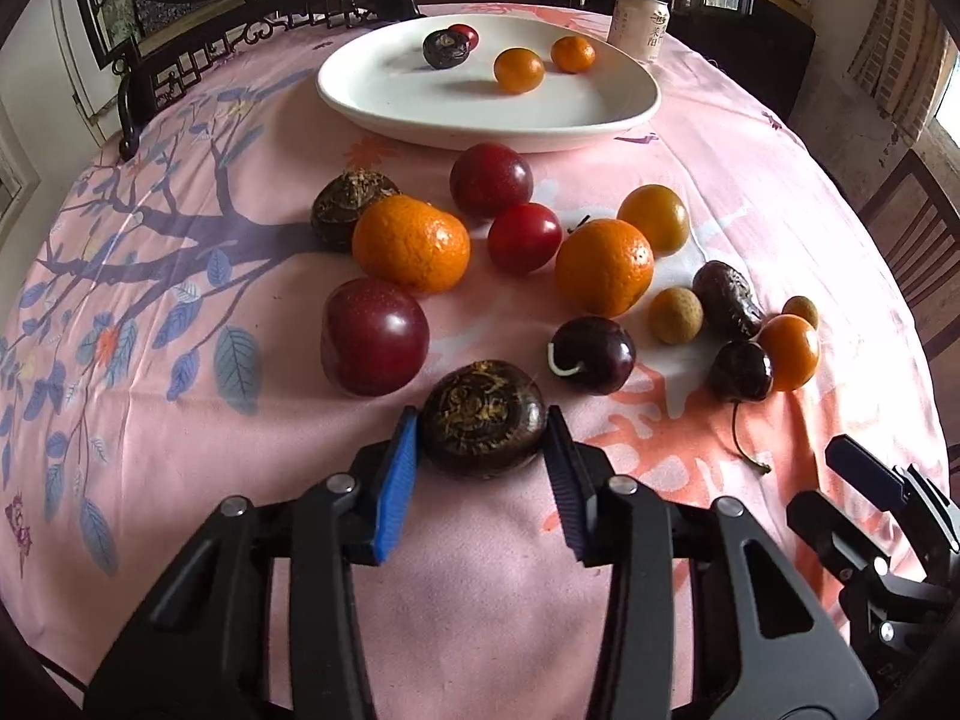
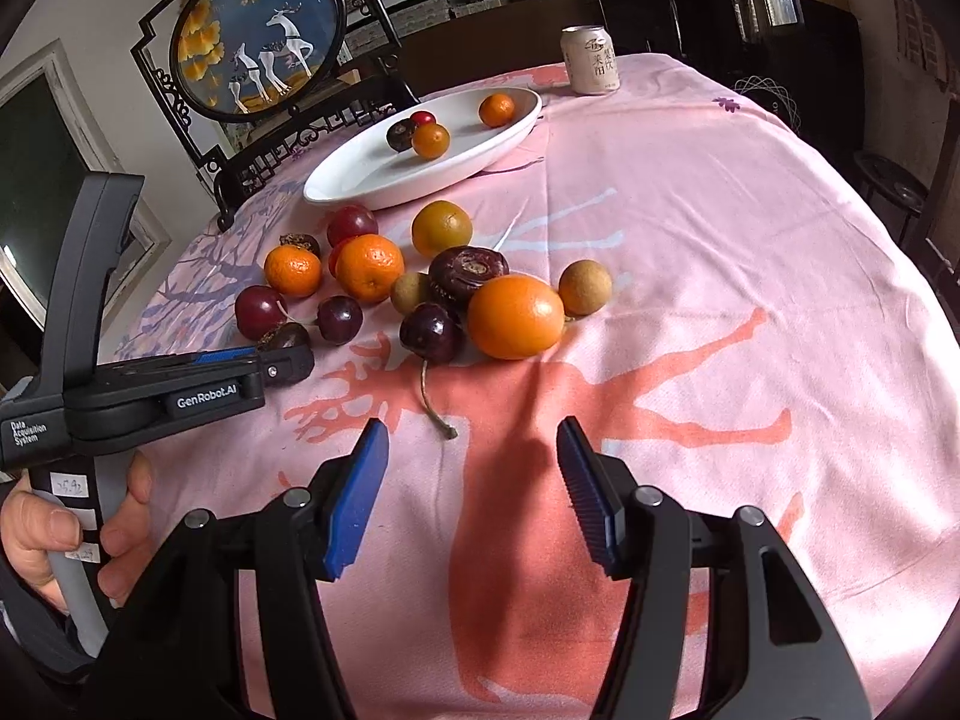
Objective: Organize fruits
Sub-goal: 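Grasp the dark mangosteen with the left tool while the right tool grasps an orange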
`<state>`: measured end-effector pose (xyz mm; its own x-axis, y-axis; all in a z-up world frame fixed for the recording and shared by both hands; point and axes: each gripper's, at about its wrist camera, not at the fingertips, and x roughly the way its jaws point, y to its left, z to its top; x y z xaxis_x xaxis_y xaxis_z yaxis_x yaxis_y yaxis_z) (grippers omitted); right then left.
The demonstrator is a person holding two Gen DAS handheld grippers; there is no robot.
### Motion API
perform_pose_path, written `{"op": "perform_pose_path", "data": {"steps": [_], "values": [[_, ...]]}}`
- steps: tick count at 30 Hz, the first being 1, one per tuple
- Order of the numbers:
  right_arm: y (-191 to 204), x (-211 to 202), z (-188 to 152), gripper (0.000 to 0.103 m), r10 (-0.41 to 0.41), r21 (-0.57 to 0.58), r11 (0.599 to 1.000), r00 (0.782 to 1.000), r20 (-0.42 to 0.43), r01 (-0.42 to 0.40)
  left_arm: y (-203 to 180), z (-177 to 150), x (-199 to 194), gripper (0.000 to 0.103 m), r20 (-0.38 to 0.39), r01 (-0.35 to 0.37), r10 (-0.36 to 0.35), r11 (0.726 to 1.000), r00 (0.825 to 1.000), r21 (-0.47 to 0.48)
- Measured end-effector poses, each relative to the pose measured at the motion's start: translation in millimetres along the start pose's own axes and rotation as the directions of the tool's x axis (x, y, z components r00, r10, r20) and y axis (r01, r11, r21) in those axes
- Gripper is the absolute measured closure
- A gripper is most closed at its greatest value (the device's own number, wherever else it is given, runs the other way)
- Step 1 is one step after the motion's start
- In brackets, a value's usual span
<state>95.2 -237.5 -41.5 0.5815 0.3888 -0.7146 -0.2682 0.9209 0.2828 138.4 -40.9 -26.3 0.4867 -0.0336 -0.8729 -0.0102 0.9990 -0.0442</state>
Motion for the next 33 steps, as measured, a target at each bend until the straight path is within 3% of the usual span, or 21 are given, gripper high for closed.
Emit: {"op": "perform_pose_path", "data": {"steps": [7,10,13,22,24,28,33], "values": [[4.7,14.7,11.4,0.044,-0.161,-0.130,0.979,0.987,-0.028,0.156,12.0,-11.1,-10.3,0.061,-0.006,0.053,-0.054,0.998,0.999,-0.014],[2.2,24.9,16.0,0.046,-0.172,-0.130,0.978,0.983,-0.061,0.163,19.1,-15.1,-12.2,0.061,-0.016,0.089,-0.090,0.995,0.996,-0.034],[5.2,31.2,21.8,0.055,-0.172,-0.142,0.977,0.983,-0.063,0.162,23.6,-18.0,-14.7,0.061,-0.007,0.088,-0.089,0.995,0.996,-0.039],[11.2,48.7,40.4,0.056,-0.198,-0.124,0.974,0.977,-0.078,0.188,40.3,-22.9,-19.1,0.061,0.015,0.085,-0.084,0.996,0.996,-0.040],[11.2,50.8,43.5,0.062,-0.202,-0.121,0.974,0.976,-0.079,0.192,44.7,-23.1,-18.3,0.061,0.018,0.081,-0.080,0.996,0.997,-0.045],[14.1,42.4,41.8,0.063,-0.204,-0.118,0.974,0.977,-0.063,0.196,50.7,-22.9,-18.3,0.061,0.023,0.081,-0.080,0.996,0.997,-0.049],[23.2,19.3,40.6,0.063,-0.149,-0.118,0.982,0.989,-0.010,0.146,55.8,-19.9,-27.6,0.061,0.052,0.079,-0.077,0.996,0.996,-0.033]]}}
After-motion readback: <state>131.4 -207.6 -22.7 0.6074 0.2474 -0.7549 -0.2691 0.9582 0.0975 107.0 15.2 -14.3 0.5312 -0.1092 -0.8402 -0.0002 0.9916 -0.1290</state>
